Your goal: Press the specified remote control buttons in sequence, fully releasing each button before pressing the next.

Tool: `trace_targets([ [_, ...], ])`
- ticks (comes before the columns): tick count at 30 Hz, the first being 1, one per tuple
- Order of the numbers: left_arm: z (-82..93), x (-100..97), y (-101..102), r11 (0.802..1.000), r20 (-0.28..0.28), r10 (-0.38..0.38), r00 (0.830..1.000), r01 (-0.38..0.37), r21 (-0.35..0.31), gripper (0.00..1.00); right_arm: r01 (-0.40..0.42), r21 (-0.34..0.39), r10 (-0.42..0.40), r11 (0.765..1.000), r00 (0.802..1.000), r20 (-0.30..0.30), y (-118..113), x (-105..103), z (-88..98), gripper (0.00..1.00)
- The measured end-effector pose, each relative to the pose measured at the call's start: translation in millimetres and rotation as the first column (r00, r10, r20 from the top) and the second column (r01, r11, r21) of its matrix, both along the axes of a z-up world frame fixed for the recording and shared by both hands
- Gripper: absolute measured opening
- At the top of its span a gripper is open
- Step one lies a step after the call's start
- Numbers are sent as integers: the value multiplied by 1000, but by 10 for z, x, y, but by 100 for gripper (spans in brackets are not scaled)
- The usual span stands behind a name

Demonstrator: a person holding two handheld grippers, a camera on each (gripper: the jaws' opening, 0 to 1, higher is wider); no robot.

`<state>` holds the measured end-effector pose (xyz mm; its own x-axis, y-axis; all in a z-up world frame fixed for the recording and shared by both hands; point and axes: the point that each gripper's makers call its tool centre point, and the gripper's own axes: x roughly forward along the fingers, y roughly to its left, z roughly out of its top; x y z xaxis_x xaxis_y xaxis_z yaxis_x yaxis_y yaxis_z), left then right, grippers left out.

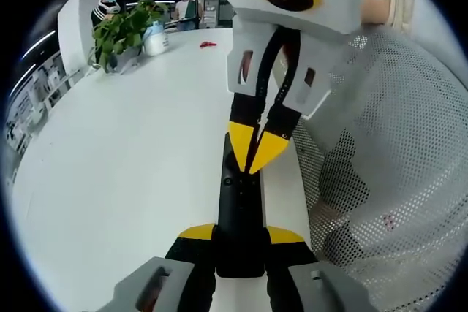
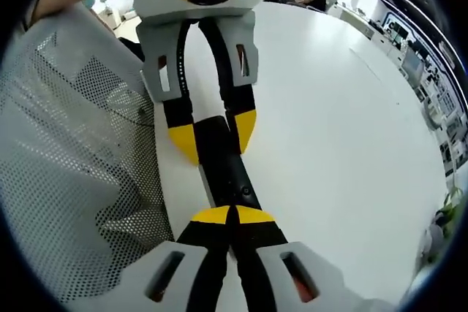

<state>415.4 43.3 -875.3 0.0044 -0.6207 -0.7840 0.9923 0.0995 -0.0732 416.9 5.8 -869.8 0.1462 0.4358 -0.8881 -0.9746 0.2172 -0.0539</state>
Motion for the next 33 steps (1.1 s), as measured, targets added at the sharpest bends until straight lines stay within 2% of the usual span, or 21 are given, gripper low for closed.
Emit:
trace_targets([
  [7, 2, -3, -1, 1000, 0, 3, 1000, -3, -2, 25, 33, 38, -32, 999, 999, -26, -10, 10, 6, 0],
  [12, 2, -2, -2, 1000, -1, 6, 1000, -6, -4, 25, 26, 32, -25, 999, 999, -26, -3, 2, 8, 0],
  [16, 5, -3, -2, 1000, -1, 8, 1000, -8, -5, 25, 48, 55, -45, 997, 997, -62, -9, -14, 23, 3],
  [22, 5, -2, -2, 1000, -3, 10, 1000, -10, -7, 25, 34, 57, -30, 998, 997, -66, -1, -30, 26, 4],
  [33, 8, -1, -4, 1000, -6, 13, 1000, -13, -12, 25, -6, -9, 6, 1000, 1000, -14, -90, -13, 14, 9],
])
